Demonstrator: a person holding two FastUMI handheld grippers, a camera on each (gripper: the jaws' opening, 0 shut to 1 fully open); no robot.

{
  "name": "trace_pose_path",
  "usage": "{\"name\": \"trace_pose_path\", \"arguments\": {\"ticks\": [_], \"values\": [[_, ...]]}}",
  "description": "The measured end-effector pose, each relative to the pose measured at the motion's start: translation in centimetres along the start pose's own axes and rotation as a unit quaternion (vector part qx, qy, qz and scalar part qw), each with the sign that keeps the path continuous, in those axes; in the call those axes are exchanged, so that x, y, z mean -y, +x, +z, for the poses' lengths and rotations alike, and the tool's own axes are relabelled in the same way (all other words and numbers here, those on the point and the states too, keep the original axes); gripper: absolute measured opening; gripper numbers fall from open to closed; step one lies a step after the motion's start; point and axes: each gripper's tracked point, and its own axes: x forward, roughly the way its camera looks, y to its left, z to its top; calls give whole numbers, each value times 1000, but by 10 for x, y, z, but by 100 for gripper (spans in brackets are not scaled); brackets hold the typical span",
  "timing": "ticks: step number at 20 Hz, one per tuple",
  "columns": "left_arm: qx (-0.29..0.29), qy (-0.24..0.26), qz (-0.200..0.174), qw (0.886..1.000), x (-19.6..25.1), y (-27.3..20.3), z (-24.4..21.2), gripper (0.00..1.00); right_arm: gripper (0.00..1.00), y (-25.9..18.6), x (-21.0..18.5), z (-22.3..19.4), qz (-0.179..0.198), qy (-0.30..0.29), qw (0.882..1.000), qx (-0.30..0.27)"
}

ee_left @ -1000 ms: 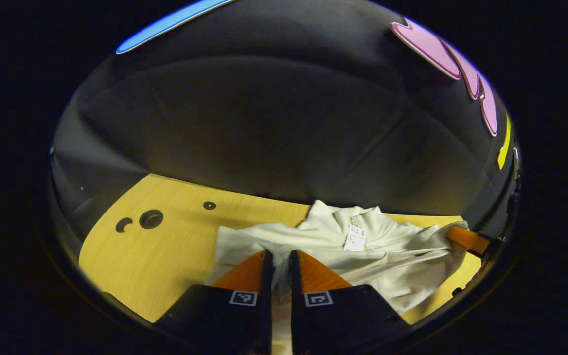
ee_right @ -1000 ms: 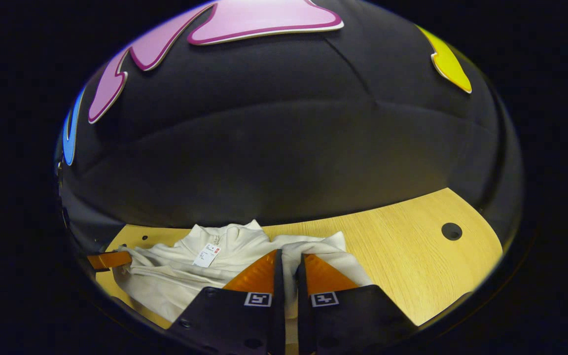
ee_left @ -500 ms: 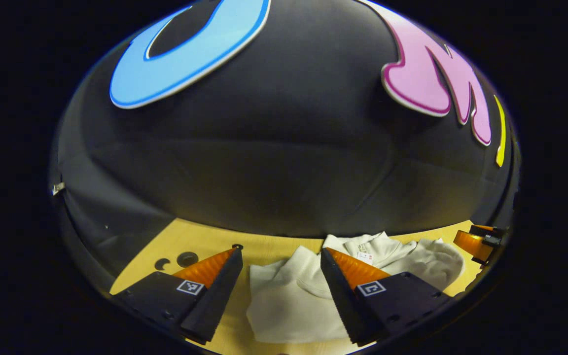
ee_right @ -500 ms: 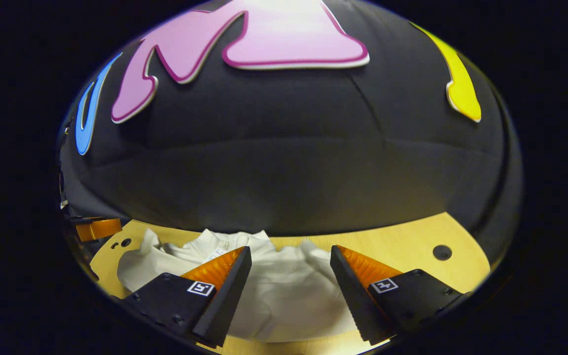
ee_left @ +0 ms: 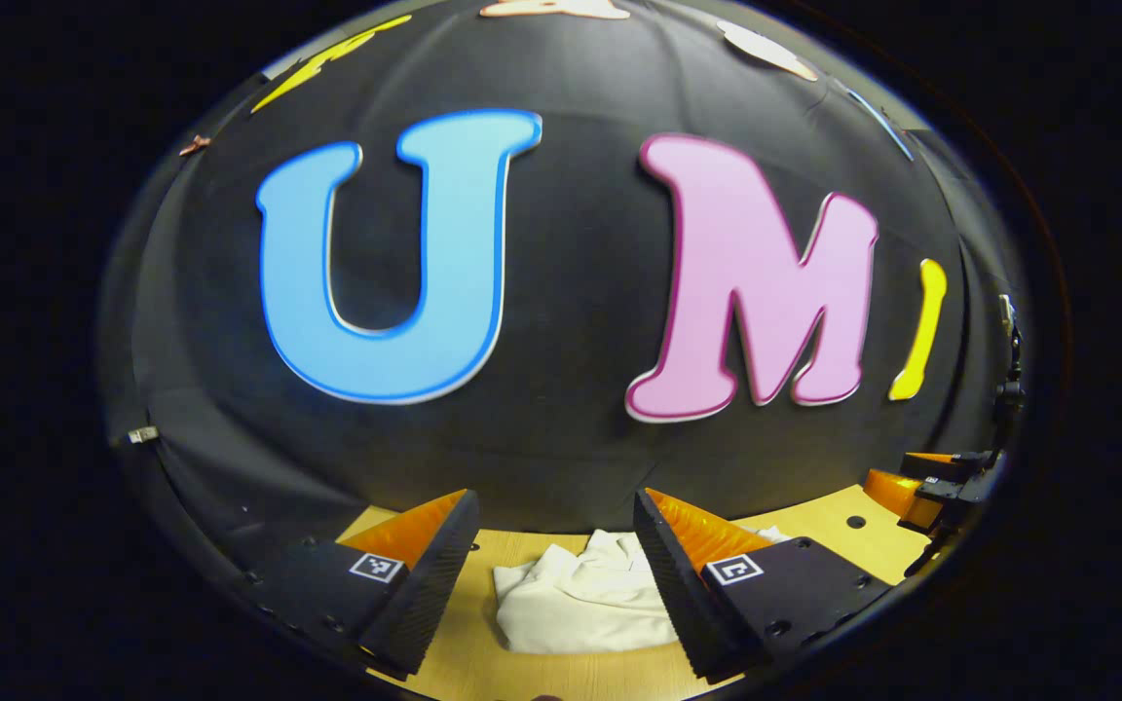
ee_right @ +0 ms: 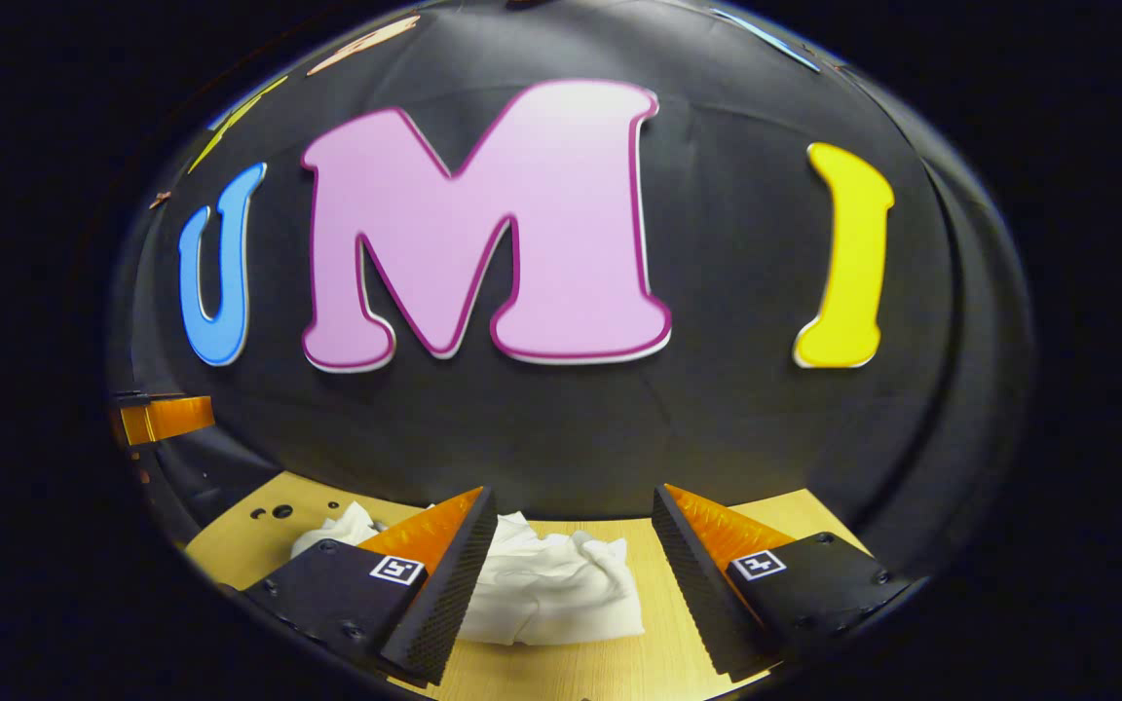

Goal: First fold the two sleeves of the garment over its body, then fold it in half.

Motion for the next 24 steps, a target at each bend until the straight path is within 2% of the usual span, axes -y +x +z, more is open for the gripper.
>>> {"name": "trace_pose_path", "arguments": {"ticks": [5, 7, 10, 16, 19, 22, 24], "values": [[40, -1, -32, 999, 16, -113, 50, 97, 98, -99, -6, 61, -1, -15, 999, 41], [44, 13, -30, 998, 17, -146, 55, 97, 98, -142, -11, 76, 3, -19, 998, 52], [47, 9, -35, 998, 23, -208, 52, 97, 98, -207, -16, 90, 4, -29, 997, 74], [35, -12, -31, 999, 21, -297, 22, 97, 97, -305, -31, 83, 18, -42, 995, 92], [31, -25, -31, 999, 20, -328, 6, 97, 97, -335, -32, 67, 16, -42, 995, 84], [22, -29, -26, 999, 18, -351, -17, 97, 98, -359, -31, 57, 4, -12, 997, 73], [13, -24, -34, 999, 22, -360, -33, 97, 97, -371, -37, 50, 11, 25, 997, 71]]}}
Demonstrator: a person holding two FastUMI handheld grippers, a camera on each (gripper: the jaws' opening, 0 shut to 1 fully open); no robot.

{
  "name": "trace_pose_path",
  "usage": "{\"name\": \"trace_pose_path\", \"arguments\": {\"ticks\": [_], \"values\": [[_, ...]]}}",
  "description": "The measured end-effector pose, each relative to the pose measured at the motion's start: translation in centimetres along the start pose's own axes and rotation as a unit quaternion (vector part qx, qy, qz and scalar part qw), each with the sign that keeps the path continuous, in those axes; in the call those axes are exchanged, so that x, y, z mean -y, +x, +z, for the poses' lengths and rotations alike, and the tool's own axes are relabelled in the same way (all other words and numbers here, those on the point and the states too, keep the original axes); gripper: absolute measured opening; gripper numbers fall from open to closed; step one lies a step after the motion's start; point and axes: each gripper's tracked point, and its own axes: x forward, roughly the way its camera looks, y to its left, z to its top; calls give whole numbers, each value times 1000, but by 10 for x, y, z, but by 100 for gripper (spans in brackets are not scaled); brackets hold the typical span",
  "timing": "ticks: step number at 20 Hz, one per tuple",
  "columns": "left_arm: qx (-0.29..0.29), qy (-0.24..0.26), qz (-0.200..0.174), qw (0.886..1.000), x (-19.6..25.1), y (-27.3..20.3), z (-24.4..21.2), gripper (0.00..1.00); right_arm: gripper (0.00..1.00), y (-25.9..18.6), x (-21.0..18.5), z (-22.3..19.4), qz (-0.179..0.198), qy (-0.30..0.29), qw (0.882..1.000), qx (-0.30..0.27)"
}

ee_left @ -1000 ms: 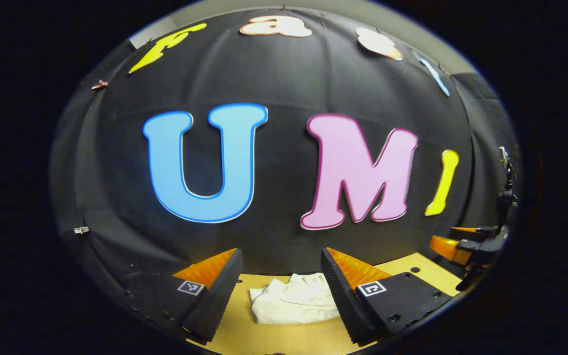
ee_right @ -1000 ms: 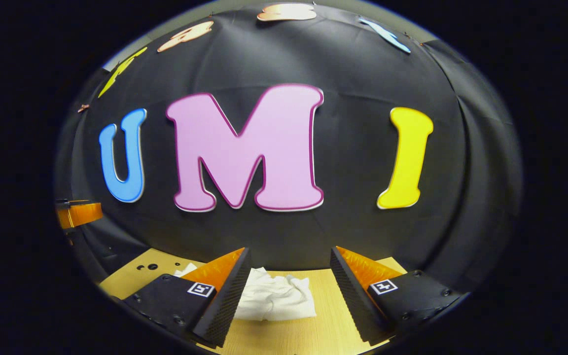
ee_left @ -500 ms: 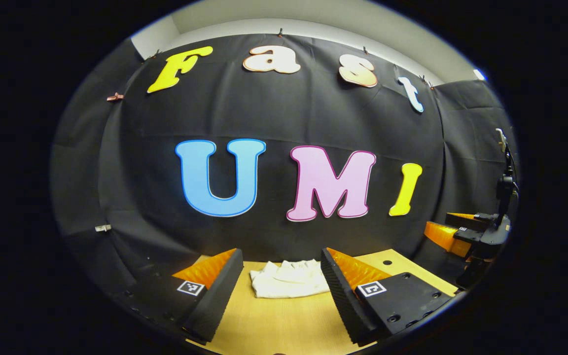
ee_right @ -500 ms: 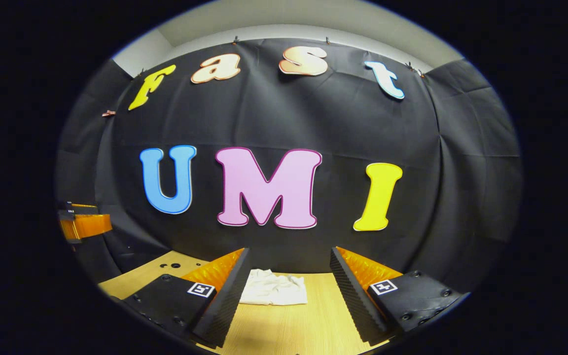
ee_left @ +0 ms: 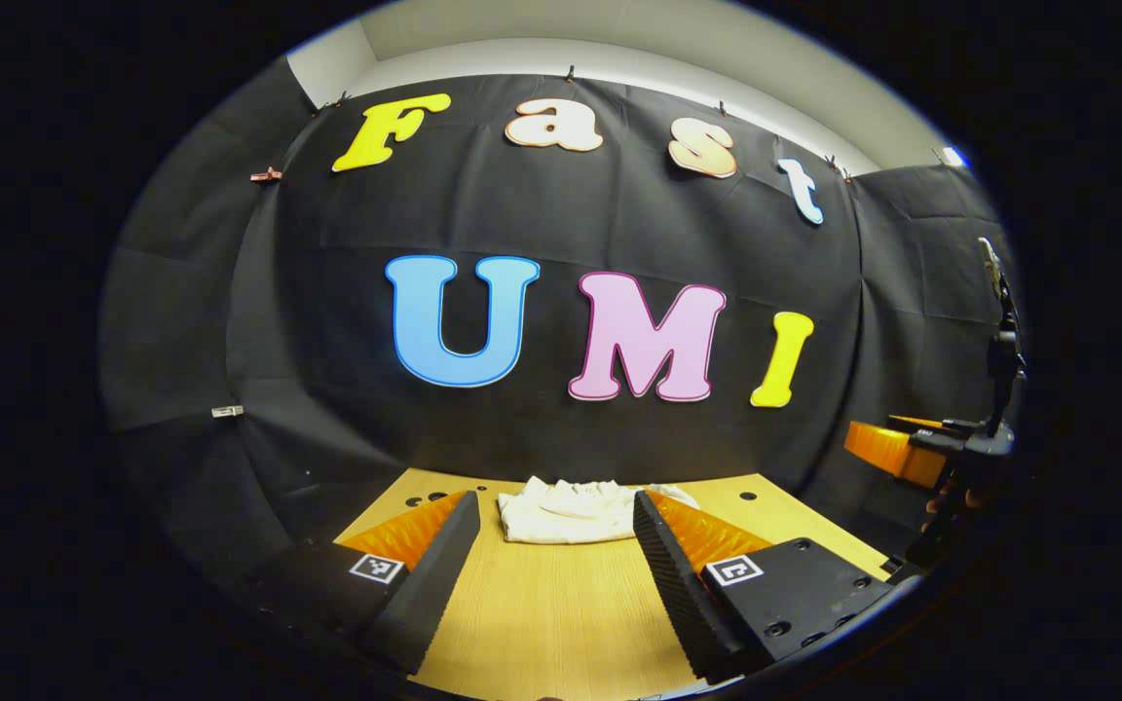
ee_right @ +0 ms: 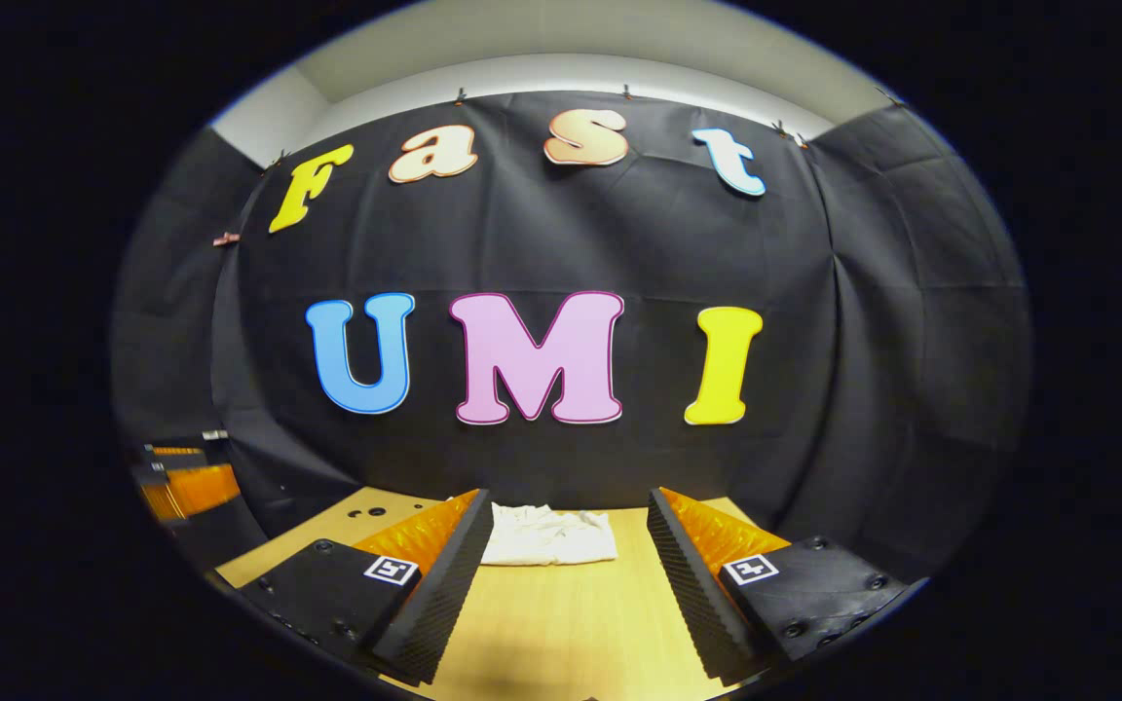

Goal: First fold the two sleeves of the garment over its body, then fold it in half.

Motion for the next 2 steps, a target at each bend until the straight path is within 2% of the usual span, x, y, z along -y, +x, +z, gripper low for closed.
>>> {"name": "trace_pose_path", "arguments": {"ticks": [2], "values": [[-14, 7, -4, 1000, 1, -6, -16, 96, 97, -7, 5, -13, -7, 13, 1000, -10]]}}
